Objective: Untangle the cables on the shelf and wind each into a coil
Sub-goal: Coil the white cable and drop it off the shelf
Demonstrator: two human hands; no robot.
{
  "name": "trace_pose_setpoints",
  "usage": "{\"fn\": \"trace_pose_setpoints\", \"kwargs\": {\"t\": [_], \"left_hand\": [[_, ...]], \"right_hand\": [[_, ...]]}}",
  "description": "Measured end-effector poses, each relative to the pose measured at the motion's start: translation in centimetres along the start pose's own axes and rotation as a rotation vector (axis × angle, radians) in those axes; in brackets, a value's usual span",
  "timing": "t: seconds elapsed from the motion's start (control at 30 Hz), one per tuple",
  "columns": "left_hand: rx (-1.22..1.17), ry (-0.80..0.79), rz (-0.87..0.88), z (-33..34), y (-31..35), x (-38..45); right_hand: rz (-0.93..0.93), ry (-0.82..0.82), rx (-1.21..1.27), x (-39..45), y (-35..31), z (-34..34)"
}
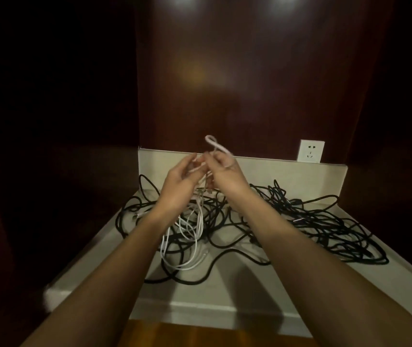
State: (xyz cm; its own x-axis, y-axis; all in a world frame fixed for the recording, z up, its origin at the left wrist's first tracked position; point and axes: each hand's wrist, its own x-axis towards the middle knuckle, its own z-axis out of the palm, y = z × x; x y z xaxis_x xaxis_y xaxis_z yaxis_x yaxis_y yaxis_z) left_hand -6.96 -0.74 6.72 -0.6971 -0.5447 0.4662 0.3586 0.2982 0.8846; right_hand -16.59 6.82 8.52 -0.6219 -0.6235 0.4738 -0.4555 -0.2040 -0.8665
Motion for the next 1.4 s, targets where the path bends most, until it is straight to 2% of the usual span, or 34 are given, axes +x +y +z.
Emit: {"fn": "trace_pose_setpoints", "kwargs": {"t": [0.07, 0.2, 0.33, 0.4, 0.47, 0.53, 0.6, 0.73, 0.83, 0.9, 0.97, 1.0, 1.13, 1.27, 1.4], "left_hand": [[0.056, -0.058, -0.013, 0.3, -1.3, -0.6], [0.285, -0.052, -0.027, 0.4, -3.0, 0.0], [0.87, -0.141, -0.03, -0.1, -5.4, 0.3], [0.977, -0.116, 0.008, 0.0, -5.9, 0.4], [1.027, -0.026, 0.13, 0.0, -5.7, 0.8], [1.068, 0.031, 0.266, 0.2, -5.3, 1.1], [1.068, 0.064, 0.311, 0.3, -4.7, 1.4], [0.972, 0.084, 0.155, -0.3, -5.3, 2.1], [1.054, 0.006, 0.082, -0.4, -6.0, 1.4], [1.177, -0.001, 0.208, 0.3, -6.1, 0.5], [1.194, 0.042, 0.413, 1.5, -5.9, -0.3], [1.172, 0.046, 0.434, 2.0, -5.8, -0.4], [1.182, -0.055, 0.161, 2.3, -6.4, 0.1], [1.232, -0.024, 0.196, 1.3, -7.4, 0.3], [1.083, -0.06, 0.19, 1.0, -6.4, 1.4]], "right_hand": [[-0.036, -0.009, 0.09, 0.3, -1.2, -1.0], [-0.051, -0.035, 0.209, 0.3, -2.2, -2.7], [-0.021, -0.054, 0.498, -0.4, -2.4, -3.7], [0.022, -0.091, 0.617, -0.8, -2.4, -3.9], [0.073, -0.113, 0.663, -1.2, -1.7, -4.1], [0.103, -0.085, 0.586, -1.6, -0.2, -4.3], [0.147, -0.046, 0.498, -2.0, 1.2, -4.6], [0.194, -0.01, 0.328, -3.1, 2.4, -4.7], [0.222, -0.019, 0.303, -3.2, 1.8, -4.8], [0.239, -0.03, 0.403, -3.1, 1.2, -4.7], [0.218, -0.02, 0.414, -2.6, 0.7, -4.5], [0.203, -0.016, 0.391, -2.3, 0.4, -4.4], [0.089, 0.037, 0.429, -0.7, -2.8, -5.4], [-0.035, 0.101, 0.474, 0.4, -6.2, -7.6], [-0.101, 0.136, 0.506, 0.9, -6.8, -7.8]]}}
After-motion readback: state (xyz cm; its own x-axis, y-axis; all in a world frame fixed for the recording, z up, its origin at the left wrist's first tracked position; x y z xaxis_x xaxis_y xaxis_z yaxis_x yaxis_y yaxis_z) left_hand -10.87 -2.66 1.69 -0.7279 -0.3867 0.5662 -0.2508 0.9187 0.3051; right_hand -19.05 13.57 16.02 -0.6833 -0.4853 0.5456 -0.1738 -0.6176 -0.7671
